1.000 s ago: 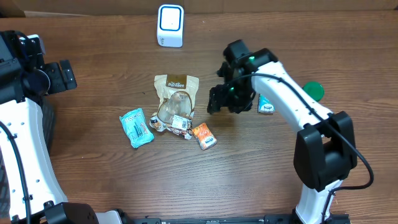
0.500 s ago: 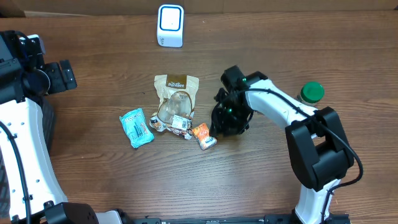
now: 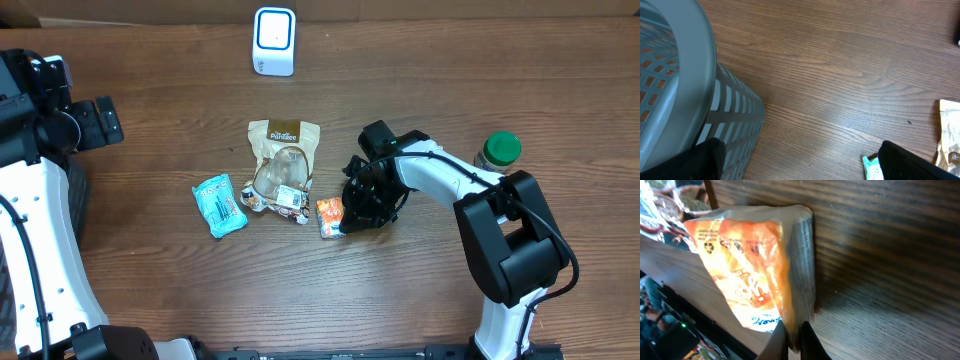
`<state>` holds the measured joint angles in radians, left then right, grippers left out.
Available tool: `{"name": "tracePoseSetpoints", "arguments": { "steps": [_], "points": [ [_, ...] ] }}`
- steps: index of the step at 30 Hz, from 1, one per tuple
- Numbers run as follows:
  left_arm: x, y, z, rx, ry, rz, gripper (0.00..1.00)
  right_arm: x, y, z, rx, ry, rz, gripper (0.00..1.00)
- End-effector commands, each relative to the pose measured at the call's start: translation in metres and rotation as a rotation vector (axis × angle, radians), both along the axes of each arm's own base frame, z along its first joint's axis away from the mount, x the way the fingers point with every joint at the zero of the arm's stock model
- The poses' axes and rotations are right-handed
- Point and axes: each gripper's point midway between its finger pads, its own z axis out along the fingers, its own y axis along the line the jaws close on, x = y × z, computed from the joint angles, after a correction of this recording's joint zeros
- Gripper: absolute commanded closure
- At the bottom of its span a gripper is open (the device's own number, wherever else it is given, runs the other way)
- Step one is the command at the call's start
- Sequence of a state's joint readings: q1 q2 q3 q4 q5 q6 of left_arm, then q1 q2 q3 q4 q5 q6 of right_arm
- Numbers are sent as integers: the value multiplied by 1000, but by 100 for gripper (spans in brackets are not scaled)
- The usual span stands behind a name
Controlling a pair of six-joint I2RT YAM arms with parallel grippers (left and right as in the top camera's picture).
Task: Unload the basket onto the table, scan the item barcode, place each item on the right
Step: 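Move the right gripper to the orange tissue pack and grasp it, then lift the orange pack with the right gripper toward the scanner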
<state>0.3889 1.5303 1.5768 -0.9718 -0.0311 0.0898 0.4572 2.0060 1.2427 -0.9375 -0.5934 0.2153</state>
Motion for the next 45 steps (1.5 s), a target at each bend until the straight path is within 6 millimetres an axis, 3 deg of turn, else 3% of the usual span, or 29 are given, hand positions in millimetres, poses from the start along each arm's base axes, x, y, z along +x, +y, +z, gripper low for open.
{"name": "tracePoseSetpoints", "arguments": {
  "steps": [1,8,11,16,20,26,31,41,45],
  "points": [
    [-1,2,-2,14,12,-14,0,-1,1,-2,8,9,-5,96],
    [0,0,-2,14,12,-20,0,2,5,1,28,6,-18,96],
    [0,0,-2,14,12,-20,0,5,8,13,79,-18,-10,96],
    [0,0,-2,14,12,-20,0,8,29,71,375,-98,60,96],
    [0,0,-2,14,12,-20,1,12,32,119,541,-141,45,96],
    [0,0,-2,14,12,-20,0,21,11,197,843,-160,-33,96],
    [0,0,-2,14,12,-20,0,26,-10,234,1034,-188,-60,96],
    [0,0,-2,14,12,-20,0,24,-13,241,1074,-184,-62,96],
    [0,0,-2,14,12,-20,0,26,-11,218,937,-195,-71,96]
  ]
}}
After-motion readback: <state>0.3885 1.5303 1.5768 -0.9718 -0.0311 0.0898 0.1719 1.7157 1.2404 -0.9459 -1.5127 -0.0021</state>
